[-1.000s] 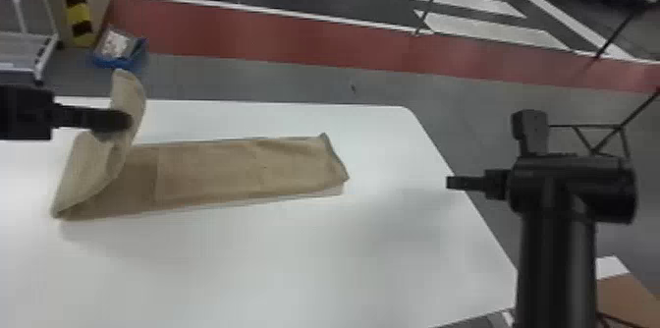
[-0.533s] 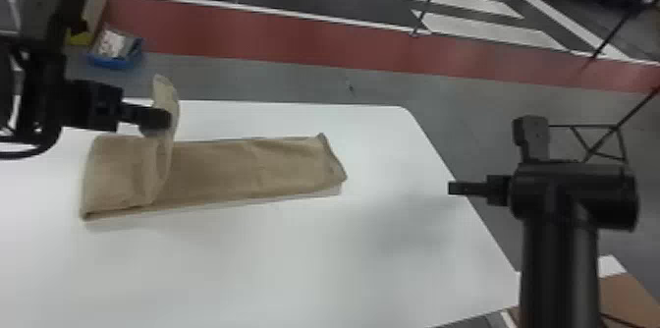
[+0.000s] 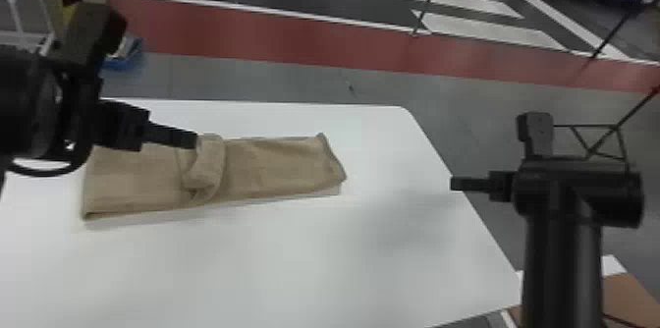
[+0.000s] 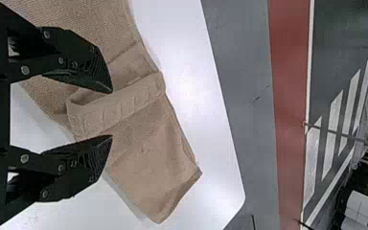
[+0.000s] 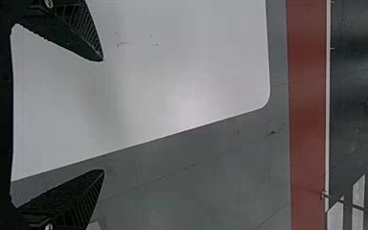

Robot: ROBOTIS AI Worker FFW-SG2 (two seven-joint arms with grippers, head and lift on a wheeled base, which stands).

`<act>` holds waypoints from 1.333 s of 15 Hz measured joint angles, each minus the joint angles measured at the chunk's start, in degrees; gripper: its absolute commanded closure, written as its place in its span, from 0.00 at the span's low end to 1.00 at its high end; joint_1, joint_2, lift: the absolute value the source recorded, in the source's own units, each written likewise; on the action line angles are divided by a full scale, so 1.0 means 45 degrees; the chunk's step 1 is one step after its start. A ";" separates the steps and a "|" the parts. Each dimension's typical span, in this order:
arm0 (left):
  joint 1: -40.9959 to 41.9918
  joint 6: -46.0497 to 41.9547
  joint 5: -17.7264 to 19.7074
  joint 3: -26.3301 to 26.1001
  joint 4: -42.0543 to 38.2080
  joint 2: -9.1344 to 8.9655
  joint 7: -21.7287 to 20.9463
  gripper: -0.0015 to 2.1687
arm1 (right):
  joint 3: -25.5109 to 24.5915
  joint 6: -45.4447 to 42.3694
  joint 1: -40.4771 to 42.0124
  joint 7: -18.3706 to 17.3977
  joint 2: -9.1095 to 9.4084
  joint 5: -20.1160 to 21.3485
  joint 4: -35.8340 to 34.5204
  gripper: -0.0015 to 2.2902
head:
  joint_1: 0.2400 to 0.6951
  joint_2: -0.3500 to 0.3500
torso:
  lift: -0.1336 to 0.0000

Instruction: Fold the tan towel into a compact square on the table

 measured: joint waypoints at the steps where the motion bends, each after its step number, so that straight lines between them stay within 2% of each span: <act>1: 0.0044 0.0002 0.0008 -0.0030 -0.0055 0.0000 -0.0002 0.03 | 0.0006 0.0000 -0.0051 0.0000 0.0000 0.0016 0.0000 0.02 | 1.00 0.00 | 0.08; 7: 0.0397 -0.0168 -0.0017 0.0199 -0.0290 0.0000 -0.0111 0.03 | 0.0330 0.0278 -0.0183 0.0000 -0.0014 -0.0010 -0.0248 0.02 | 1.00 0.00 | 0.08; 9: 0.0883 -0.0522 -0.0011 0.0928 -0.0557 0.0000 -0.0275 0.04 | 0.0822 0.0662 -0.0389 0.0000 0.0193 -0.0108 -0.0590 0.02 | 1.00 0.00 | 0.08; 11: 0.1376 -0.0825 0.0165 0.1681 -0.0832 0.0001 -0.0380 0.04 | 0.1518 0.0950 -0.0671 0.0000 0.0642 -0.0159 -0.0898 0.02 | 1.00 0.00 | 0.08; 13: 0.1856 -0.1039 0.0525 0.2629 -0.1079 0.0221 -0.0433 0.04 | 0.2365 0.1184 -0.0959 0.0000 0.1355 -0.0154 -0.1125 0.02 | 1.00 0.10 | 0.08; 16: 0.2512 -0.1562 0.1109 0.4206 -0.1169 0.0860 -0.0453 0.04 | 0.3891 0.1402 -0.1354 -0.0007 0.2598 -0.0042 -0.1226 0.02 | 1.00 0.29 | 0.08; 17: 0.2662 -0.1665 0.1339 0.4706 -0.1167 0.1082 -0.0481 0.04 | 0.4399 0.1433 -0.1471 -0.0015 0.2805 -0.0019 -0.1227 0.02 | 1.00 0.40 | 0.08; 20: 0.3092 -0.1861 0.1951 0.5765 -0.1102 0.1722 -0.0508 0.04 | 0.5463 0.1609 -0.1814 -0.0001 0.2909 -0.0133 -0.1207 0.02 | 1.00 0.51 | 0.08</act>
